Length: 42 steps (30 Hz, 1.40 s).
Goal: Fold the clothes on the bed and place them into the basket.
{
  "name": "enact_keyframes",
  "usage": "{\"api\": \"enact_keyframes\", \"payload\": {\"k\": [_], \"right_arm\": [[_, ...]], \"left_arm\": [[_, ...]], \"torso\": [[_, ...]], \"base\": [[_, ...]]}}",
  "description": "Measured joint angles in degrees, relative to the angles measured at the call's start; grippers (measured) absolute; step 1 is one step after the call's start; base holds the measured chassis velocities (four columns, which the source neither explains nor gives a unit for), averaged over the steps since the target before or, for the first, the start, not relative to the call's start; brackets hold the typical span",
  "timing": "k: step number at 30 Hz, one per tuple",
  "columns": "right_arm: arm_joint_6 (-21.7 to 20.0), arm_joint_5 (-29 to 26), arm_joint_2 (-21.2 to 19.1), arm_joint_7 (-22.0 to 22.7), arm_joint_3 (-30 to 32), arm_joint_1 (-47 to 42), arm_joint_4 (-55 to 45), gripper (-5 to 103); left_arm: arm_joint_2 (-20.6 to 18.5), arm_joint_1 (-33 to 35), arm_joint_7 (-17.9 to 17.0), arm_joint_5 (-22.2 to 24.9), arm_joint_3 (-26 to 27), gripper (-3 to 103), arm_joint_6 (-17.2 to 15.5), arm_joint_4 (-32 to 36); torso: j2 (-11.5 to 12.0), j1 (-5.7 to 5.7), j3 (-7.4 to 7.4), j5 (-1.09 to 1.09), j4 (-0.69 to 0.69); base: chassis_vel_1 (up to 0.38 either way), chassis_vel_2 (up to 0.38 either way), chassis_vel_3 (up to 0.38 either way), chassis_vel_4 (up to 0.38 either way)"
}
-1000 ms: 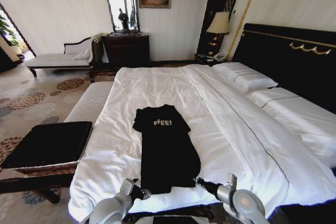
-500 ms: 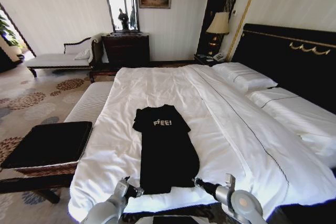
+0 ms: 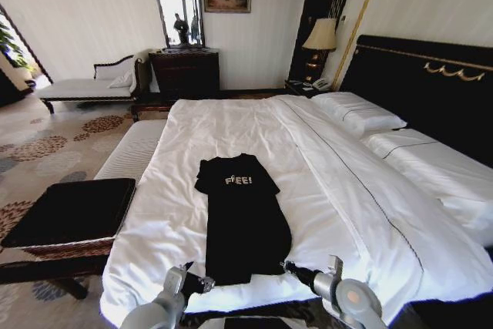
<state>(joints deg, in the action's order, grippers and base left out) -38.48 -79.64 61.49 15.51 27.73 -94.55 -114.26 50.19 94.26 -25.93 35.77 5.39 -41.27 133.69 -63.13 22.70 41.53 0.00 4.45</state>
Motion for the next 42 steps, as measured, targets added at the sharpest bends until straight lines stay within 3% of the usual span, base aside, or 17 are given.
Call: {"api": "enact_keyframes", "payload": {"k": [6,10,15,17,24,31,42], "right_arm": [[-0.01,-0.10,0.06,0.15,-0.49,1.13,0.29,2],[-0.02,-0.18,0.21,0.19,-0.51,1.17,0.07,2],[-0.02,-0.30,0.38,0.25,-0.53,1.25,-0.34,2],[-0.02,-0.34,0.41,0.27,-0.55,1.45,-0.38,2],[0.03,-0.26,0.88,0.22,-0.53,1.47,0.14,2],[0.06,0.03,1.36,0.24,-0.69,1.36,0.14,2],[0.08,0.53,1.64,0.13,-0.64,1.23,0.00,2]], "left_arm": [[-2.54,-6.47,-0.50,1.77,-5.95,89,-0.69,-2.87],[-2.55,-8.09,-0.59,0.07,-8.15,93,-0.83,-5.03],[-2.57,-8.93,-0.61,-2.94,-10.59,89,-0.84,-6.78],[-3.50,-7.85,-0.60,-5.90,-9.00,88,-0.86,-6.65],[-3.92,-2.99,-1.03,-9.88,-2.68,86,-0.24,-4.48],[-3.26,6.67,-2.62,-13.38,2.95,86,0.94,-1.03],[-2.54,8.71,-3.21,-10.43,3.00,86,0.68,1.76]], "torso": [[0.00,0.00,0.00,0.00,0.01],[0.01,0.00,0.00,0.01,0.01],[0.01,0.00,0.00,0.00,0.00],[0.01,0.00,0.00,0.00,0.01],[0.01,0.00,0.00,0.00,0.01],[0.01,0.00,-0.01,0.00,-0.01],[0.01,0.00,-0.01,0.01,0.01]], "base": [[0.000,0.000,0.000,0.000],[0.000,0.000,0.000,0.000],[0.000,0.000,0.000,0.000],[0.000,0.000,0.000,0.000],[0.000,0.000,0.000,0.000],[0.000,0.000,0.000,0.000],[0.000,0.000,0.000,0.000]]}}
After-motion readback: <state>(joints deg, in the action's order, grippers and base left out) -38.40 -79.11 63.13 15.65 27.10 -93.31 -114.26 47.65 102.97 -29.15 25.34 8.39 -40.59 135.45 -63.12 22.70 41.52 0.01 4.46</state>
